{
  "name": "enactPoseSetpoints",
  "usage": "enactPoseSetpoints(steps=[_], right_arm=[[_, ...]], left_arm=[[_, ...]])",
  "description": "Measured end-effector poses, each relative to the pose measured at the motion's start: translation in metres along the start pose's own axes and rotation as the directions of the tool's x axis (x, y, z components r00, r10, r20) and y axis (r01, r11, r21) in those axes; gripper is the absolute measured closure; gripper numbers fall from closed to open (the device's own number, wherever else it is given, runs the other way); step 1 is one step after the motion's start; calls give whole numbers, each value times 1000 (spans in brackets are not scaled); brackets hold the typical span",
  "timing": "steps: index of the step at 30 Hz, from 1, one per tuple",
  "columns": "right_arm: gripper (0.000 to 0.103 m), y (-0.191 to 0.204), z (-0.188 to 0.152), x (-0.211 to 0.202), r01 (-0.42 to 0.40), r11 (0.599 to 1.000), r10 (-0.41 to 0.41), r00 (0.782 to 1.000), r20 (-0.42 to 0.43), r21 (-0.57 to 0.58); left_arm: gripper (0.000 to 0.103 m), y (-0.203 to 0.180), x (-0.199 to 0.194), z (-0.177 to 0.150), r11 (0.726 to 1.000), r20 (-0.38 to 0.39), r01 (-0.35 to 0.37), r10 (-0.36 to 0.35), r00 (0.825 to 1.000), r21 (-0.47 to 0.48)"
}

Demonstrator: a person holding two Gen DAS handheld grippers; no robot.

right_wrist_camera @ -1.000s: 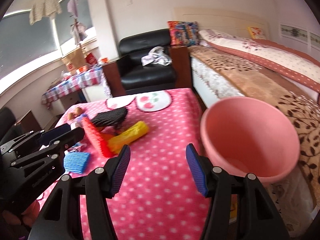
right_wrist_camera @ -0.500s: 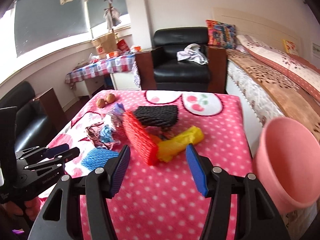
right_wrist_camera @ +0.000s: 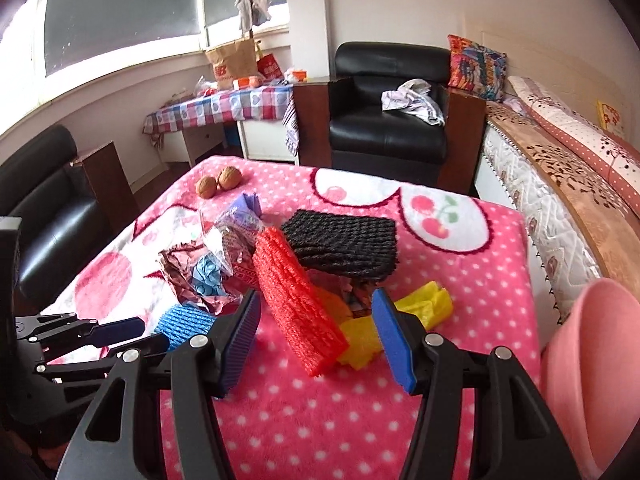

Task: Collect trash
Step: 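Grasp the red mesh sleeve with the right tool while the left tool grasps the blue mesh sleeve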

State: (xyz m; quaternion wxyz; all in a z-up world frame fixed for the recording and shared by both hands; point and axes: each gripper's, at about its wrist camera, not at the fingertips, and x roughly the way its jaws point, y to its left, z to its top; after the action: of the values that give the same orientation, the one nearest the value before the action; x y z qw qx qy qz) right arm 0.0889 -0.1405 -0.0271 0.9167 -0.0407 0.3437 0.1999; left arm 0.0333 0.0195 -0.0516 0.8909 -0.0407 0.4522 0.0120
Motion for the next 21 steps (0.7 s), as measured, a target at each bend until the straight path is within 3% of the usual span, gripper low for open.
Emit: enactPoseSetpoints(steps=[3, 4, 5, 9, 16, 21], right_arm=[[69, 3, -2, 11, -3, 1000, 3, 999, -37, -15], [84, 2, -3, 15, -10, 1000, 10, 998, -57, -10], [91, 1, -4, 18, -20, 1000, 20, 997, -70, 1], [93, -5, -10, 10, -53, 997, 56, 997, -62, 54], [93, -16, -12, -27, -118, 983, 118, 993, 6, 142], [93, -25, -14, -61, -132, 972, 120, 990, 69, 197]], left_arm=[[70, -4, 2, 0, 1000, -1, -23, 23, 1000, 15], [75, -5, 2, 0, 1000, -2, -24, 25, 1000, 17], [88, -6, 2, -1, 1000, -5, -13, 13, 1000, 25], [99, -11, -2, -2, 998, 21, -17, 16, 1000, 54], [99, -15, -29, 2, 997, 112, 9, -17, 994, 70], [99, -23, -56, 5, 994, 207, 25, -46, 977, 103]])
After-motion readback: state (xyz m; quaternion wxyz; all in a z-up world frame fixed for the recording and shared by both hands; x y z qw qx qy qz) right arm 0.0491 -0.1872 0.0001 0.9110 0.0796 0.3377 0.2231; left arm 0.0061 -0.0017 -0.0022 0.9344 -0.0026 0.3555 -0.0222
